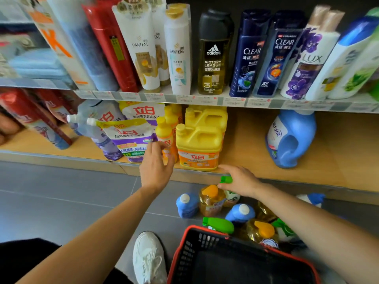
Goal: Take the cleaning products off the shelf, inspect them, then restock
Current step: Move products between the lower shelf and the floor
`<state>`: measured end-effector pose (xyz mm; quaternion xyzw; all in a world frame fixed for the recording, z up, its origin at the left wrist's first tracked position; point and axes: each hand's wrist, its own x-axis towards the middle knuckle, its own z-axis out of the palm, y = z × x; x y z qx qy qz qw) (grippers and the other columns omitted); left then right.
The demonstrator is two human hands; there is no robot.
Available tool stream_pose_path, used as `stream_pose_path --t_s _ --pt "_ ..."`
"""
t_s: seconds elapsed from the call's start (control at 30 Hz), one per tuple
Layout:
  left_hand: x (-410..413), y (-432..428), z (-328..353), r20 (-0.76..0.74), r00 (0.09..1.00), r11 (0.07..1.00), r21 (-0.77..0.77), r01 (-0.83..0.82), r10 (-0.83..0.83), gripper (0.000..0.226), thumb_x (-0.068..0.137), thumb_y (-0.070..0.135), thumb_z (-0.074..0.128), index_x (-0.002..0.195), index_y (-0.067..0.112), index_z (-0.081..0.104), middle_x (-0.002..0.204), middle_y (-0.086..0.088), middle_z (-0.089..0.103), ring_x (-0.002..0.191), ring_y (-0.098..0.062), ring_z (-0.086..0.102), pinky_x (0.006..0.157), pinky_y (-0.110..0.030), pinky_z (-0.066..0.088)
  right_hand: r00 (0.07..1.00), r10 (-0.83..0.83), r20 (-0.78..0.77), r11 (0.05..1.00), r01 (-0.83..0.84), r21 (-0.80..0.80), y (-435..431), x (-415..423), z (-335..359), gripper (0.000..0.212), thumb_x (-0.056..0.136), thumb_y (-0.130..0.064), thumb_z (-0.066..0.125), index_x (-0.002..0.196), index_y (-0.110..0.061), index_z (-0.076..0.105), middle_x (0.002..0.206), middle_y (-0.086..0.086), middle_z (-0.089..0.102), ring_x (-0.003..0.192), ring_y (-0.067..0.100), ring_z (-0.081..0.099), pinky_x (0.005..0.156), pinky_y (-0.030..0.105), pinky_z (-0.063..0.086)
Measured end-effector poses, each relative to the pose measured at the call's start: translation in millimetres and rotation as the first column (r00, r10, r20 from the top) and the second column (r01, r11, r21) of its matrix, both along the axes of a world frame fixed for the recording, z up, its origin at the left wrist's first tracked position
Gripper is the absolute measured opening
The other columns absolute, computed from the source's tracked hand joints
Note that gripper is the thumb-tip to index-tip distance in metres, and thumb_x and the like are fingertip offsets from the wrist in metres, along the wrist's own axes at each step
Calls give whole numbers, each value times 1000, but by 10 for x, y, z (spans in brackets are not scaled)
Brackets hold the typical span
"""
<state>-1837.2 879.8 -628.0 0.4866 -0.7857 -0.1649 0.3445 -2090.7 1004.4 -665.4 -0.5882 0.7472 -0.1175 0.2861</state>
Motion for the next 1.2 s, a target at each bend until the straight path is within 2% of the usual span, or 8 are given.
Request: stream_pose_path --t_s 0.13,0.23,0.43,0.7,0.93,1.0,1.1,1.2 --pt "6 -408 382 172 985 971 -233 48 -8 71 89 35 73 150 19 39 153 -9 38 137 -26 41 85 -34 50 1000 11 19 998 -13 57 -92 52 22 90 84 -53 73 157 -35 24 151 2 50 134 24 52 104 37 47" --pt "-23 -699 555 455 882 979 -88 184 -125 83 91 40 71 159 24 26 165 -3 27 144 -29 38 101 -44 48 1000 0 -12 995 1 102 -77 46 43 87 84 -54 73 156 -37 28 151 2 50 134 26 51 105 41 47" --pt "-16 -858 708 449 852 952 -14 307 -268 45 89 26 76 131 12 65 119 -13 62 97 -34 64 76 -40 50 1000 1 -1 989 -1 145 -17 32 115 65 83 -53 74 140 -26 56 142 4 57 127 24 54 98 31 45" --pt "224 -554 1154 352 897 950 -62 306 -265 28 87 35 78 111 22 75 103 -1 67 84 -22 61 68 -36 49 978 30 206 999 -37 30 19 121 664 58 84 -40 79 136 -19 60 136 0 62 113 9 59 93 23 49" --pt "142 -56 1783 -100 868 841 214 496 -486 22 88 25 76 110 30 74 100 8 74 88 -9 66 76 -19 55 895 79 438 987 -8 -162 196 569 1268 75 81 -34 83 146 -24 48 132 -7 59 115 7 60 98 24 52" --pt "75 117 1849 -300 824 769 307 560 -480 23 87 26 74 110 27 75 97 1 76 87 -18 68 76 -28 60 884 80 460 979 16 -202 345 662 1336 82 76 -38 86 146 -32 43 134 -16 55 119 -1 56 97 19 50" --pt "-15 345 1773 -554 754 721 352 597 -354 23 82 31 73 104 29 78 96 -3 76 85 -19 69 74 -34 61 884 32 467 986 48 -159 671 747 1324 82 64 -50 89 129 -51 40 122 -26 57 108 -10 58 87 16 52" --pt "-118 560 1532 -707 699 691 451 565 -109 29 82 34 71 109 27 77 107 -3 76 95 -17 72 75 -33 60 877 -116 467 967 208 -150 974 733 1154 82 61 -43 93 127 -36 46 118 -9 65 102 11 65 87 32 55"
